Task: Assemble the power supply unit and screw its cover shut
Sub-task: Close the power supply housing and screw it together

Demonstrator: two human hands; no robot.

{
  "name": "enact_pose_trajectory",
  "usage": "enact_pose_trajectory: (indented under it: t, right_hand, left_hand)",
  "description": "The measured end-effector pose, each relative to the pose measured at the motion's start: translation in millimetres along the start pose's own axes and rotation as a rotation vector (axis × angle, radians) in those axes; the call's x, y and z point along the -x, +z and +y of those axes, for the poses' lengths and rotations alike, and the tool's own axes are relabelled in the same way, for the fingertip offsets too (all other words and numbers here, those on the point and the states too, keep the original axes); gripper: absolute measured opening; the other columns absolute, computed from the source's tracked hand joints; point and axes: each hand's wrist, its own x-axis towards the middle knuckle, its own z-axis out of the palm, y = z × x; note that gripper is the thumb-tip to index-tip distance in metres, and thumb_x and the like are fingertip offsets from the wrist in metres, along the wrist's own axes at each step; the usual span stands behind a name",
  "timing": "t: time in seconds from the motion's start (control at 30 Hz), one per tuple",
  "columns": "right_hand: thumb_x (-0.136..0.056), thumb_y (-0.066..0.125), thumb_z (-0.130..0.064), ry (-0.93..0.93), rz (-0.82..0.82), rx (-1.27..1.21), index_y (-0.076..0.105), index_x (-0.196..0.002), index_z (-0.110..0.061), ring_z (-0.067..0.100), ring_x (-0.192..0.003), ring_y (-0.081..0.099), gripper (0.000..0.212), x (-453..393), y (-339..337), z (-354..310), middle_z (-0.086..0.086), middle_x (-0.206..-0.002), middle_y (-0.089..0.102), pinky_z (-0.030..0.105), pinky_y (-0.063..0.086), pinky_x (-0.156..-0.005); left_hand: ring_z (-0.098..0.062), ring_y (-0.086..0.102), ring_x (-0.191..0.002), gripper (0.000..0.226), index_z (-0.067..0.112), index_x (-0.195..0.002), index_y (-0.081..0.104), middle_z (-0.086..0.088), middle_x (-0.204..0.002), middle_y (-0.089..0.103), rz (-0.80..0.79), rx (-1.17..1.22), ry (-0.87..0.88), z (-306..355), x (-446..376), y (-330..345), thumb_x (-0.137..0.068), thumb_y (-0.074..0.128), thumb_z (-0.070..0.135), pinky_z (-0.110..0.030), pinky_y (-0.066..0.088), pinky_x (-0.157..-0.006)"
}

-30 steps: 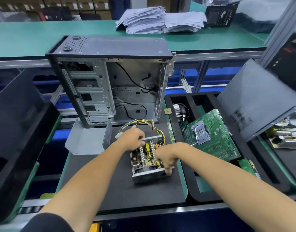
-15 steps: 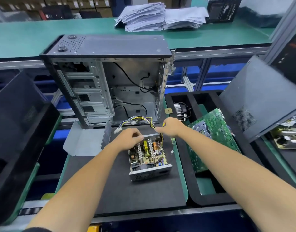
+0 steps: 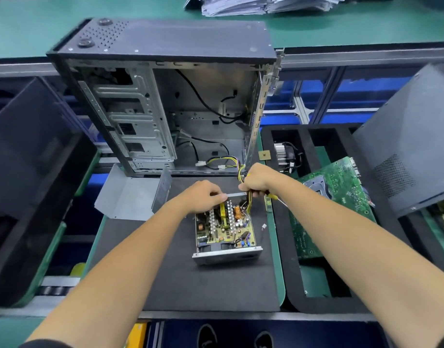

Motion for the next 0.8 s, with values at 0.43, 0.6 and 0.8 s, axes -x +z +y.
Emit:
enact_pose_trajectory:
  t: [0.43, 0.6, 0.8]
  right_hand:
    - [-0.091, 0.066, -0.015, 0.058, -0.041, -0.089, 0.055, -0.078, -0.005, 0.014, -0.038, 0.056, 0.02, -6.1, -13.3, 9.2, 0.011, -0.054, 0.061, 0.019, 0.038, -0.04]
    - [-0.087, 0.072, -0.026, -0.034, -0.012, -0.036, 0.051, -0.065, -0.007, 0.023, -0.053, 0.056, 0.035, -16.0, 1.9, -7.4, 0.015, -0.069, 0.061, 0.029, 0.042, -0.061]
    - [-0.085, 0.071, -0.04, -0.099, 0.001, 0.182, 0.054, -0.057, -0.007, 0.018, -0.05, 0.053, 0.046, -13.4, 1.8, -19.4, 0.009, -0.056, 0.062, 0.025, 0.043, -0.057]
  left_hand:
    - [0.003, 0.045, -0.05, 0.017, 0.025, -0.084, 0.067, 0.015, -0.063, 0.056, -0.09, 0.145, -0.022, 1.0, -10.0, -4.4, -0.096, 0.056, 0.027, -0.021, 0.037, -0.057]
    - [0.002, 0.04, -0.046, 0.025, 0.008, -0.087, 0.07, 0.007, -0.062, 0.054, -0.1, 0.156, -0.041, -0.2, -9.1, -5.1, -0.095, 0.056, 0.026, -0.016, 0.036, -0.054]
    - [-0.011, 0.042, -0.06, 0.031, -0.003, -0.092, 0.065, -0.004, -0.071, 0.052, -0.093, 0.104, -0.036, 3.2, -9.2, -3.5, -0.095, 0.054, 0.026, -0.024, 0.036, -0.06]
